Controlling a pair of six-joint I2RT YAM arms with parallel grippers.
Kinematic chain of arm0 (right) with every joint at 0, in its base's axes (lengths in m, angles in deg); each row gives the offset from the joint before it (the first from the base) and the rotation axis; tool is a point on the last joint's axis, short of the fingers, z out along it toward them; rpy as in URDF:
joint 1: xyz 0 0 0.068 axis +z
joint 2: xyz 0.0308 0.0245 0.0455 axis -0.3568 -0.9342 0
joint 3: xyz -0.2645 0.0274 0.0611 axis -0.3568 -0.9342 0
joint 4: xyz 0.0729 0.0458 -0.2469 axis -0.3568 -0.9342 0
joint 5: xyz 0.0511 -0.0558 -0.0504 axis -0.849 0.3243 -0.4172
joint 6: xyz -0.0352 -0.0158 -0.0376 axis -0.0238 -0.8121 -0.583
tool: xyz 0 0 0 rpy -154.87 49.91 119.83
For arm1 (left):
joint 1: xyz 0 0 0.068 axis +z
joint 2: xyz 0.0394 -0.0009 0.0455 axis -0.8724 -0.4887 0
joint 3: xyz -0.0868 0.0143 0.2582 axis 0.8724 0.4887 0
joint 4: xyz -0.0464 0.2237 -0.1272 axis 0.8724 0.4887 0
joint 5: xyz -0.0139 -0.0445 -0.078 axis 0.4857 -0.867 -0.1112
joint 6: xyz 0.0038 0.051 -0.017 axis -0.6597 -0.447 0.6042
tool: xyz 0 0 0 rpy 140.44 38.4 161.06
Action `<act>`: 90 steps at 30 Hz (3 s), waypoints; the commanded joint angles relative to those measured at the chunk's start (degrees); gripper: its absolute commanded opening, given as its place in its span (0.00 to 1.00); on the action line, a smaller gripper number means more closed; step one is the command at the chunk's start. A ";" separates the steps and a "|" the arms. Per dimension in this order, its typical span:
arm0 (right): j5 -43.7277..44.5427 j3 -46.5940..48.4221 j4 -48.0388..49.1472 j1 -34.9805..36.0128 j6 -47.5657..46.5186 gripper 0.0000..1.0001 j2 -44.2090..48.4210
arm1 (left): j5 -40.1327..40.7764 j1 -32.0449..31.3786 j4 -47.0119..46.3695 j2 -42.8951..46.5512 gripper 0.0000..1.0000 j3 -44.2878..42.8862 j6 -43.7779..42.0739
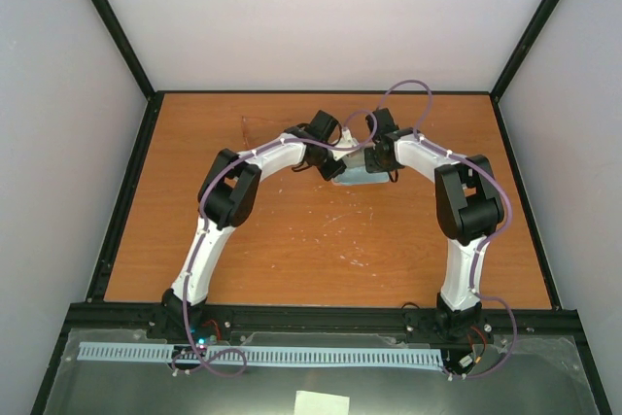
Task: Organize the sunglasses
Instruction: Place the glasses cleaning cloth in the sunglasses case.
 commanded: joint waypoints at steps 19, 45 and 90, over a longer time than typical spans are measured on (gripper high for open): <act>0.18 -0.22 2.30 0.03 0.56 0.03 2.63 | 7.51 -0.92 -1.12 3.73 0.00 -1.63 -1.98; -0.69 -0.25 2.68 0.03 1.08 0.03 1.26 | 3.86 -1.08 2.38 2.98 0.18 -0.32 -1.64; -0.64 -2.87 5.53 -0.49 1.25 0.03 2.93 | 10.85 -1.62 1.69 2.01 0.00 -4.08 -3.05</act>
